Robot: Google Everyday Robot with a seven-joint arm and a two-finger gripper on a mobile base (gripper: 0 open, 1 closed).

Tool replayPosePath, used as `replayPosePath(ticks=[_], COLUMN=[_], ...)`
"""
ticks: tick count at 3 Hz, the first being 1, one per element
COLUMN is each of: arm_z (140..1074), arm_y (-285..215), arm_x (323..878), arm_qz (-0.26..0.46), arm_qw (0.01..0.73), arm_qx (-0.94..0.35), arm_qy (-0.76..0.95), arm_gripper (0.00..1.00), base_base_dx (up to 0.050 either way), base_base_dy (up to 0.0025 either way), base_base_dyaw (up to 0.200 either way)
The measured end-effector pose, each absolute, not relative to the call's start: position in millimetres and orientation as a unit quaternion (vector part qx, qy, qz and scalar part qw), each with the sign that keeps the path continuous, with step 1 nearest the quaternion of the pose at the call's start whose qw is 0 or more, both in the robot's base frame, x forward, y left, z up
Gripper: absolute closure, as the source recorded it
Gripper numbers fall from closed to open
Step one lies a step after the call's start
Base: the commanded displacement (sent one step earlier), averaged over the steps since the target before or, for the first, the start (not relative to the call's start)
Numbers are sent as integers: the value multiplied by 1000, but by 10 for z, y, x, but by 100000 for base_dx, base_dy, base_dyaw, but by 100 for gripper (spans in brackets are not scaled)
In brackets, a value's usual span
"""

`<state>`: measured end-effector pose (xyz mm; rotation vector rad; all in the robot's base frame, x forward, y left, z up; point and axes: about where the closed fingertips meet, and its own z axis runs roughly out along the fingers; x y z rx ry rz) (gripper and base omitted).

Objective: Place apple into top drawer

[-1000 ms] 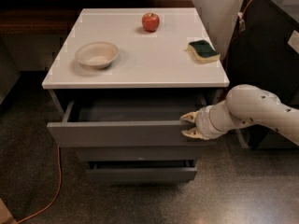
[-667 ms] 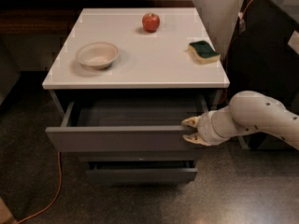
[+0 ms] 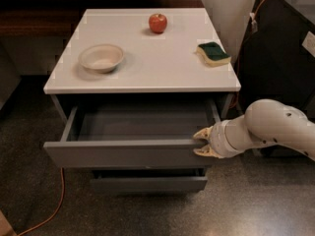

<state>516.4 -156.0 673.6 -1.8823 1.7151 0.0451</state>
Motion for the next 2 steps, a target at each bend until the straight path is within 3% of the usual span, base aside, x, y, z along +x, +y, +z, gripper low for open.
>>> replayPosePath(ticks=[2], arm_z=[6890], arm_y=[-1518], arm_x=[5023], arm_qz=[21], arm_qw=[295], arm_qx=[-701], arm_qy=[649], arm_gripper=[12], base_base_dx=[0], base_base_dy=[0], base_base_dyaw=[0])
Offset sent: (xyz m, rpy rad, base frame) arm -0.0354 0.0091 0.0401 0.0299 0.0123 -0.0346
